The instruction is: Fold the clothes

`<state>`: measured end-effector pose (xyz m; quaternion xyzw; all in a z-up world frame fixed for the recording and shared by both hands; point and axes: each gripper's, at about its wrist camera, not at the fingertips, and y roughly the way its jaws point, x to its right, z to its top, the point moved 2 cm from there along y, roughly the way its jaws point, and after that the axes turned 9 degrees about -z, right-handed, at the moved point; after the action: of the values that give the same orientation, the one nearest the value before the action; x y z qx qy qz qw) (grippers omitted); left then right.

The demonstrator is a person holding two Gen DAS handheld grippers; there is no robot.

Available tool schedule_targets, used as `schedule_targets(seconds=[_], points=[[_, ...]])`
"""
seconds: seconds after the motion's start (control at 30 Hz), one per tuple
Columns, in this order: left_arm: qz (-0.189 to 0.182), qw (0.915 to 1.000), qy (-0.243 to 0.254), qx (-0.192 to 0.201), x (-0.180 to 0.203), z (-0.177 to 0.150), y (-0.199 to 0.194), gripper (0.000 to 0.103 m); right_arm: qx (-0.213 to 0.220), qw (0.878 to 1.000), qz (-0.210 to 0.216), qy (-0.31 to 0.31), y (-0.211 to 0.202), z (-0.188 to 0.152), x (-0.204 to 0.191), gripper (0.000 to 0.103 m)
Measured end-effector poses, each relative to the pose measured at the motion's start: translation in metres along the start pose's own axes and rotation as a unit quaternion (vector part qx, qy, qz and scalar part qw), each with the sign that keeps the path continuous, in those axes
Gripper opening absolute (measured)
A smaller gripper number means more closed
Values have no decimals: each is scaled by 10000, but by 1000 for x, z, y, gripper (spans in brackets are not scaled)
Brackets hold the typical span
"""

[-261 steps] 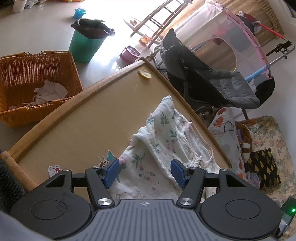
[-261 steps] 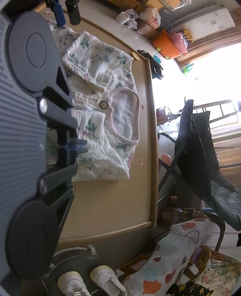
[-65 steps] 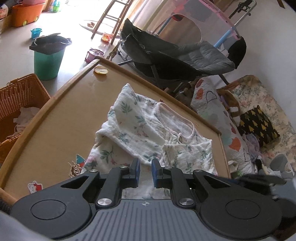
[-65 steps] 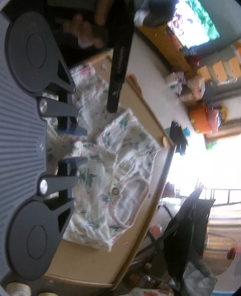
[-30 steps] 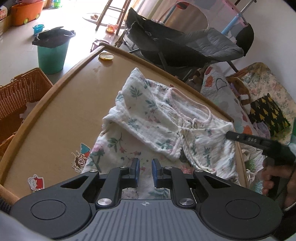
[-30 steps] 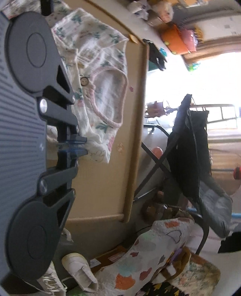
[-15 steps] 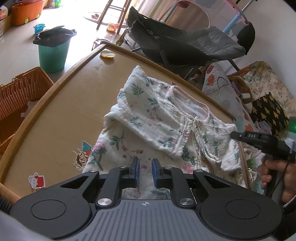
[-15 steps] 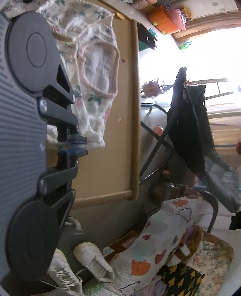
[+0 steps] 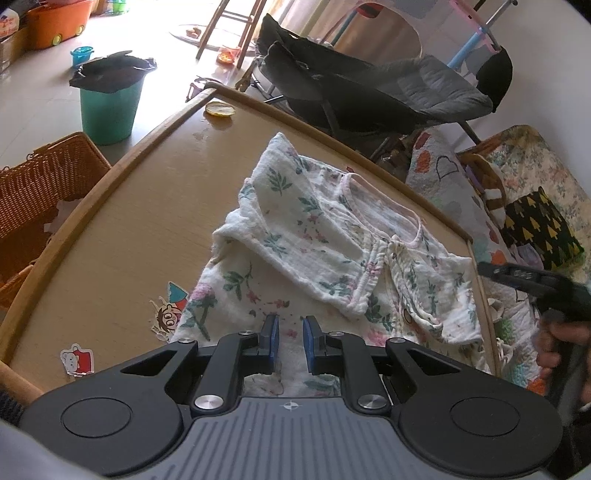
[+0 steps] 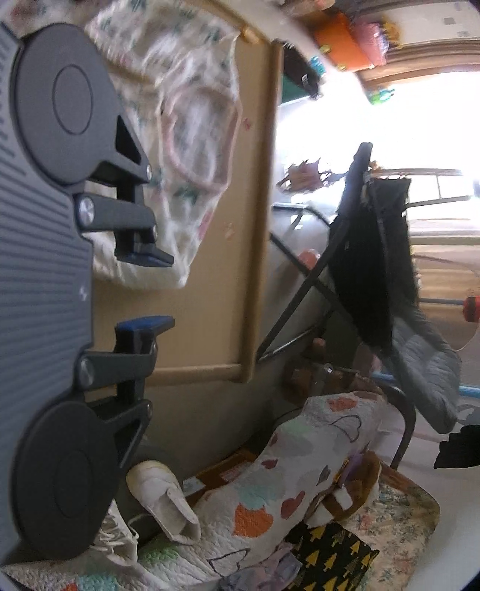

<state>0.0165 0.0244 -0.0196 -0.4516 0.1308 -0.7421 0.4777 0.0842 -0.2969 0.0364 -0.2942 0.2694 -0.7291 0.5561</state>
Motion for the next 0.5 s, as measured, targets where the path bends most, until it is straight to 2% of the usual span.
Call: schedule_targets(seconds=[0.1, 0.23, 0.4, 0.43, 0.5], points=[[0, 10000, -5, 22, 1, 0, 0, 19, -97, 9987, 499, 9, -17, 0, -7, 28], [17, 10000, 9, 40, 1, 0, -1, 19, -345, 9953, 882, -192, -23, -14, -28, 28], [63, 9999, -7, 94, 0, 1, -4, 19, -660, 9935, 851, -369, -13, -38, -45, 28], [73, 9999, -13, 114, -1, 1, -5, 21, -702, 9933, 836, -389, -11, -42, -47, 28], [90, 9998, -44, 159, -2, 1, -7, 32, -680, 9935, 786, -455, -10, -48, -49, 28]])
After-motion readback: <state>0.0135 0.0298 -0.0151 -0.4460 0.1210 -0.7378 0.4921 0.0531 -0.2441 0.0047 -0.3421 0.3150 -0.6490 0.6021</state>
